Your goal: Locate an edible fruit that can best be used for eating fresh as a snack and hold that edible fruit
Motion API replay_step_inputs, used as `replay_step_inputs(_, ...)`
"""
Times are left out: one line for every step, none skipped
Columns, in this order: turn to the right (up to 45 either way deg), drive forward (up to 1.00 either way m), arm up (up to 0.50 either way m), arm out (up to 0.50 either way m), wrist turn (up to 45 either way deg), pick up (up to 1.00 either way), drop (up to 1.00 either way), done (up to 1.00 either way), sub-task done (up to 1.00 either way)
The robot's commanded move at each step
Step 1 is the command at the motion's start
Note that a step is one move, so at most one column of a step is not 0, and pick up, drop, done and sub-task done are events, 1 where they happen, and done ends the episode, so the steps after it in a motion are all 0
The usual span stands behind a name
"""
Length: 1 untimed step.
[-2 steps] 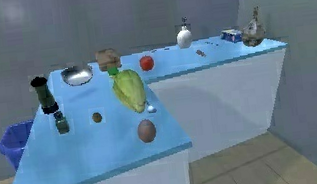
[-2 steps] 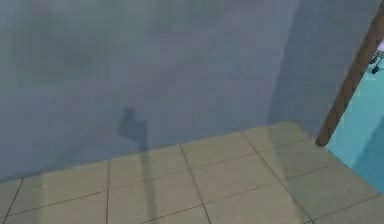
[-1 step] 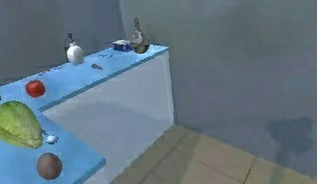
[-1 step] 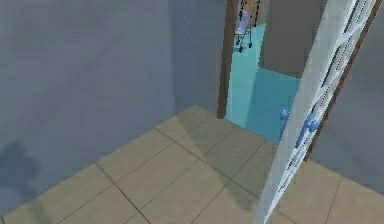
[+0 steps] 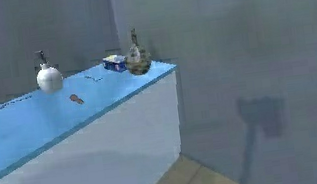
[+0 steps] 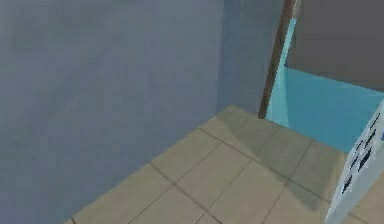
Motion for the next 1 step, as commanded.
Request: replay_step_inputs(3.0,0.0,0.0,0.0,0.0,0.0,0.0,0.0,0.0)
